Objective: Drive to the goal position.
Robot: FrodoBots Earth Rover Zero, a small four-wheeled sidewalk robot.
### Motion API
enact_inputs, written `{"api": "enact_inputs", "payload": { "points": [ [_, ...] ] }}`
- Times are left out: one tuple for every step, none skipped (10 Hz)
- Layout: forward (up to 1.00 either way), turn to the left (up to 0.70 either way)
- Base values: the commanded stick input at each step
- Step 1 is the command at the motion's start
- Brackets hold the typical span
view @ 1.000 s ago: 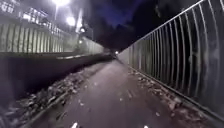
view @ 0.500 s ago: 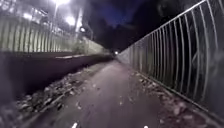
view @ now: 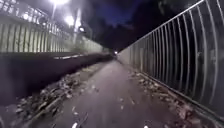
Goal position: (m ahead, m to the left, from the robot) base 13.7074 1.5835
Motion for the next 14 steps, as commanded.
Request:
{"api": "enact_inputs", "payload": {
  "points": [
    [0.30, 0.01],
    [0.30, 0.01],
    [0.30, 0.01],
    [0.30, 0.01],
    [0.30, 0.01],
    [0.30, 0.01],
    [0.30, 0.01],
    [0.30, 0.01],
    [0.30, 0.01],
    [0.30, 0.01],
    [0.30, 0.01],
    [0.30, 0.01],
    [0.30, 0.01],
    [0.30, 0.01]
  ]
}}
